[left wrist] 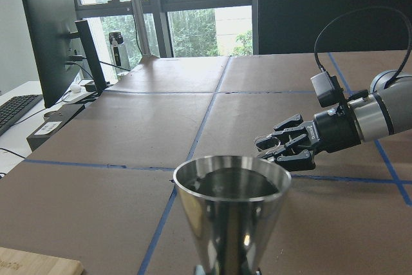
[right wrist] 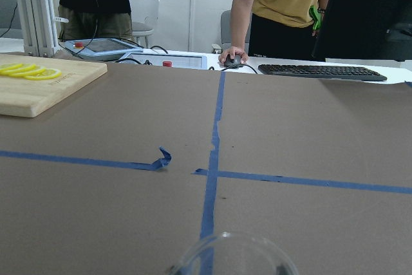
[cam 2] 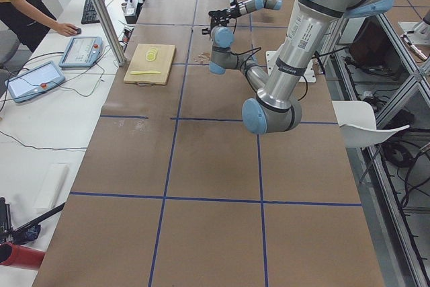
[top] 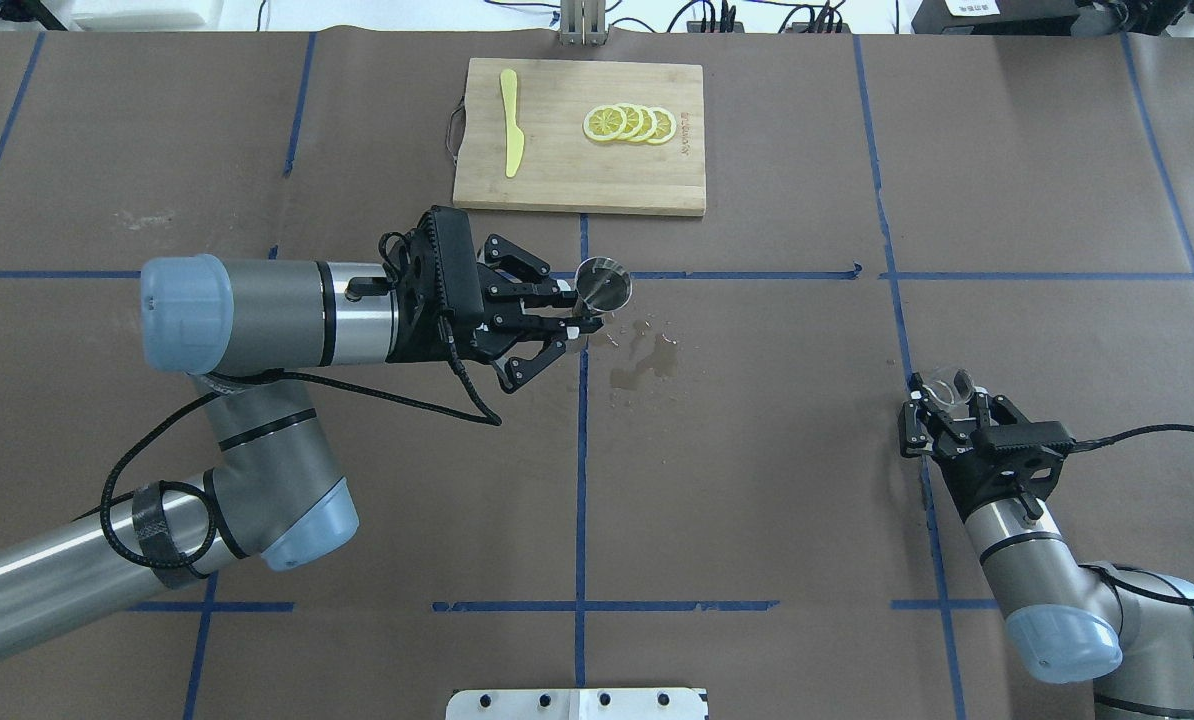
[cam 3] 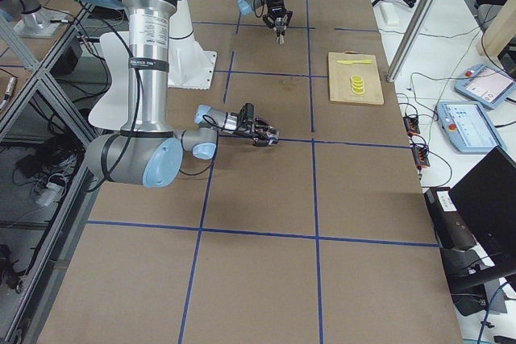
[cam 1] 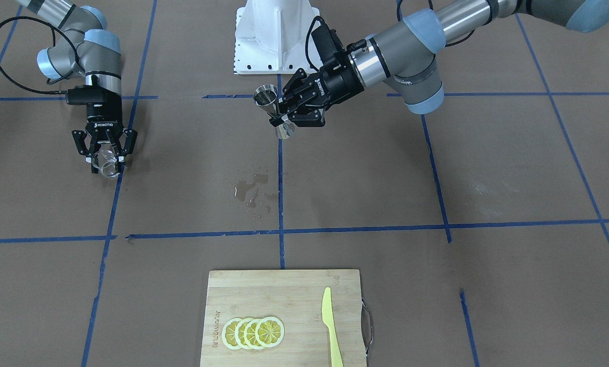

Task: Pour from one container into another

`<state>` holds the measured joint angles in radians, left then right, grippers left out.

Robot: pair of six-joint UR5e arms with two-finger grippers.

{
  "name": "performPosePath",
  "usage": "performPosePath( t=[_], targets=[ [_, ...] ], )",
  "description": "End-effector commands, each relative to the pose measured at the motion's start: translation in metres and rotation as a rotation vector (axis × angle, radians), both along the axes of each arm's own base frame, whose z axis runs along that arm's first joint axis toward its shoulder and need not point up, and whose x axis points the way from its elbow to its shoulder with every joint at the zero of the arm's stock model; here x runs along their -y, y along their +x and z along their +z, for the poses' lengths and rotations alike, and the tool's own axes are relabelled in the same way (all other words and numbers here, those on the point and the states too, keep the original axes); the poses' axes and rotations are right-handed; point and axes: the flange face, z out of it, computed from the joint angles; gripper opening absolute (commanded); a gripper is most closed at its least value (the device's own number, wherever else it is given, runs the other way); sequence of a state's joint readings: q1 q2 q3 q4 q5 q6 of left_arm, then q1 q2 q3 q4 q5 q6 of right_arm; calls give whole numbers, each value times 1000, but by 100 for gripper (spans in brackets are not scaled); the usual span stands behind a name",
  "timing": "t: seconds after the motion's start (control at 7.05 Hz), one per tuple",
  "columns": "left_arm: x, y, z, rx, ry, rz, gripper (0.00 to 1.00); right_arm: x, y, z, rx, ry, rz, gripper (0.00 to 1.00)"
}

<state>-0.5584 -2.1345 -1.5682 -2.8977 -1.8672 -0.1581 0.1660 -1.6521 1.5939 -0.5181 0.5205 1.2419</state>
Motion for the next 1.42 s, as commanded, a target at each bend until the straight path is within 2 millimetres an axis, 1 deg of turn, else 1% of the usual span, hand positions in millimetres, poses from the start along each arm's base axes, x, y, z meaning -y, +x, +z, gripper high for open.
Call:
performPosePath(
  t=[0.0, 0.28, 0.43, 0.57, 0.71, 0.85, 0.99, 1.14, 1.28],
  targets=[
    [0, 0, 0, -1, 1, 1, 0, 0, 0, 0, 2, 0, 0, 100],
    [0, 0, 0, 0, 0, 0, 0, 0, 0, -1, 4, 2, 2, 100],
    [0, 0, 0, 0, 0, 0, 0, 0, 1, -5, 12, 4, 3, 100],
    [0, 0, 0, 0, 0, 0, 0, 2, 4, -14, 26, 14, 14, 100],
    [0, 0, 0, 0, 0, 0, 0, 2, 14, -49, 60, 41, 21, 100],
    [0, 0, 0, 0, 0, 0, 0, 2, 25, -74, 29, 72, 6, 100],
    [0, 0, 0, 0, 0, 0, 0, 7, 31, -80, 15, 76, 6, 100],
    [0, 0, 0, 0, 0, 0, 0, 21, 44, -91, -19, 79, -15, 100],
    [1, -1, 0, -1, -1, -1, 0, 50, 66, -90, -37, 44, -45, 100]
  ],
)
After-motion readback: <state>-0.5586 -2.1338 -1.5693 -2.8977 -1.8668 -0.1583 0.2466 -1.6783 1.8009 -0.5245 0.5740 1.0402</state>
